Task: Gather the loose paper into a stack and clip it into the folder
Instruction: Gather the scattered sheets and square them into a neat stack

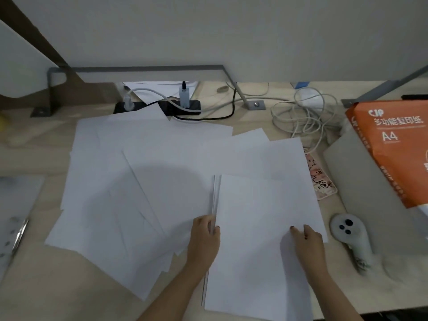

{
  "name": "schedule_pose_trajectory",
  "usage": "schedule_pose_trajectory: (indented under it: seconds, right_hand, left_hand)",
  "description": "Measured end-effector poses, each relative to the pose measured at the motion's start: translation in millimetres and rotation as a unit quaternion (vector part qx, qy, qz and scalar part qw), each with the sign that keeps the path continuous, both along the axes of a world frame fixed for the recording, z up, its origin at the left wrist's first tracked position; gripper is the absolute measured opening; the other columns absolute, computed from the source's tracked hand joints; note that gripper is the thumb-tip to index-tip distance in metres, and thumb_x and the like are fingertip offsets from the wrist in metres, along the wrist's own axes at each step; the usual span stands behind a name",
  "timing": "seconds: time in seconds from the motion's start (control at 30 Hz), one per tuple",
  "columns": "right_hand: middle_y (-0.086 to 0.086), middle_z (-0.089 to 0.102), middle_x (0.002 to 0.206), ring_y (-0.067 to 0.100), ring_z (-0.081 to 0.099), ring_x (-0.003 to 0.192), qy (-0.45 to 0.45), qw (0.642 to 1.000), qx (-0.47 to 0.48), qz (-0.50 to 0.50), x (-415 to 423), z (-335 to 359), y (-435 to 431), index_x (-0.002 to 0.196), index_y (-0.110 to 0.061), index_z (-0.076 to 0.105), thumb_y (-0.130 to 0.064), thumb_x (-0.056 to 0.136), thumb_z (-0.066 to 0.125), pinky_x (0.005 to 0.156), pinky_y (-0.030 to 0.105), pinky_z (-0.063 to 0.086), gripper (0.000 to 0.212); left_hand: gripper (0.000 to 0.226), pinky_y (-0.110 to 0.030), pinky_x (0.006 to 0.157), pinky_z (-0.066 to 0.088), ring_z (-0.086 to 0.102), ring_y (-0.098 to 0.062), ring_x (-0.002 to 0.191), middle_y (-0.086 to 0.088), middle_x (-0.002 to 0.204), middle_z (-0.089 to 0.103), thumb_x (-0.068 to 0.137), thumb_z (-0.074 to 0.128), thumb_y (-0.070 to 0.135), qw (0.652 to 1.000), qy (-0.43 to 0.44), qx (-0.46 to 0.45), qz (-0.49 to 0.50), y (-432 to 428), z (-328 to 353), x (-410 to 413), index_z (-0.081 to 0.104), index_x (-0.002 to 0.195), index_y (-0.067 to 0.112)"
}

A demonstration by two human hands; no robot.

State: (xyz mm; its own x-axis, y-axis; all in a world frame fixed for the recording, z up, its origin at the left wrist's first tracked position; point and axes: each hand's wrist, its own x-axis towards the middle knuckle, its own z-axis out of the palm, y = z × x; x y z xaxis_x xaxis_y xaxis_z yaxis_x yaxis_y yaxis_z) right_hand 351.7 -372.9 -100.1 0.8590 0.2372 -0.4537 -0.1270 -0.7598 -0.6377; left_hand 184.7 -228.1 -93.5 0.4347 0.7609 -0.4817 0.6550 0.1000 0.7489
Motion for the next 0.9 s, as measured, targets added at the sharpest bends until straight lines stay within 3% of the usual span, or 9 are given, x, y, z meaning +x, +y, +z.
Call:
schedule_pose_trajectory:
  seconds: [0.07, 0.13, 0.2, 0.27, 0.37, 0.43, 0.53, 0.73, 0.9]
  right_hand:
    - [0.011, 0.042, 0.074, 0.026, 0.045, 0.071, -0.003, 1.000, -0.006, -0.002, -1, 0, 2, 0.069, -0.008, 0.042, -0.017, 0.093, 0.049, 0.059, 0.031, 0.030, 0.027]
    - [0.017, 0.050, 0.091, 0.033, 0.051, 0.087, 0.002, 1.000, -0.025, 0.014, -2, 3, 5, 0.097, -0.006, 0.053, -0.017, 0.092, 0.052, 0.072, 0.034, 0.036, 0.012]
    - [0.025, 0.051, 0.115, 0.041, 0.050, 0.106, -0.014, 0.997, -0.065, 0.050, -3, 4, 7, 0.129, -0.005, 0.046, -0.019, 0.091, 0.055, 0.087, 0.041, 0.039, 0.041]
    - [0.031, 0.044, 0.127, 0.044, 0.044, 0.115, -0.040, 0.991, -0.094, 0.091, -5, 7, 8, 0.140, -0.008, 0.036, -0.022, 0.090, 0.058, 0.097, 0.045, 0.035, 0.056]
    - [0.030, 0.038, 0.131, 0.042, 0.037, 0.122, -0.031, 0.986, -0.110, 0.117, -7, 9, 9, 0.146, -0.013, 0.026, -0.025, 0.088, 0.060, 0.101, 0.044, 0.032, 0.068]
    - [0.029, 0.036, 0.133, 0.042, 0.035, 0.123, -0.027, 0.984, -0.121, 0.127, -6, 7, 10, 0.146, -0.012, 0.024, -0.026, 0.087, 0.062, 0.102, 0.045, 0.030, 0.072]
    - [0.032, 0.039, 0.132, 0.044, 0.038, 0.121, -0.036, 0.982, -0.132, 0.129, -3, 4, 10, 0.143, -0.004, 0.030, -0.025, 0.084, 0.066, 0.103, 0.046, 0.028, 0.072]
    - [0.026, 0.054, 0.125, 0.039, 0.049, 0.116, 0.031, 0.995, -0.084, 0.036, 14, -1, 16, 0.126, 0.007, 0.046, -0.027, 0.081, 0.070, 0.099, 0.050, 0.041, 0.061]
    - [0.030, 0.044, 0.130, 0.043, 0.040, 0.119, -0.079, 0.990, -0.100, 0.056, 4, 18, 37, 0.131, 0.003, 0.044, -0.019, 0.083, 0.067, 0.098, 0.047, 0.036, 0.057]
  left_hand:
    - [0.039, -0.019, 0.094, 0.034, 0.047, -0.018, 0.119, -0.003, 0.131, 0.039, 0.092, 0.048, 0.012, 1.000, 0.007, 0.000, -0.013, -3, 0, 2, 0.047, 0.131, 0.013]
    - [0.045, -0.021, 0.102, 0.031, 0.042, -0.019, 0.126, -0.005, 0.137, 0.038, 0.092, 0.048, 0.012, 1.000, 0.011, -0.005, -0.018, -4, 2, 3, 0.040, 0.137, 0.011]
    - [0.047, -0.026, 0.106, 0.034, 0.043, -0.019, 0.126, -0.005, 0.139, 0.039, 0.092, 0.047, 0.012, 1.000, 0.013, -0.013, -0.018, -2, 2, 3, 0.040, 0.138, 0.011]
    - [0.046, -0.025, 0.102, 0.037, 0.047, -0.018, 0.123, -0.003, 0.137, 0.042, 0.092, 0.046, 0.012, 1.000, 0.009, -0.021, -0.015, -1, 3, 2, 0.041, 0.138, 0.014]
    - [0.044, -0.022, 0.095, 0.039, 0.051, -0.013, 0.118, 0.006, 0.130, 0.048, 0.092, 0.045, 0.013, 1.000, -0.001, -0.028, -0.010, 2, 5, -1, 0.044, 0.136, 0.019]
    - [0.043, -0.027, 0.097, 0.043, 0.054, -0.012, 0.114, 0.008, 0.127, 0.052, 0.091, 0.045, 0.014, 1.000, -0.002, -0.028, -0.014, 4, 6, -2, 0.047, 0.134, 0.021]
    - [0.043, -0.034, 0.096, 0.047, 0.057, -0.013, 0.107, 0.006, 0.121, 0.056, 0.090, 0.045, 0.016, 0.999, 0.001, -0.029, -0.025, 5, 6, -2, 0.048, 0.133, 0.023]
    - [0.042, -0.026, 0.095, 0.044, 0.056, -0.008, 0.109, 0.007, 0.126, 0.057, 0.090, 0.045, 0.014, 0.999, -0.017, -0.042, -0.017, 11, 7, -8, 0.051, 0.131, 0.024]
    - [0.040, -0.016, 0.096, 0.034, 0.049, -0.013, 0.122, 0.001, 0.136, 0.051, 0.093, 0.047, 0.011, 0.999, -0.033, -0.025, 0.011, 21, 13, -13, 0.048, 0.132, 0.016]
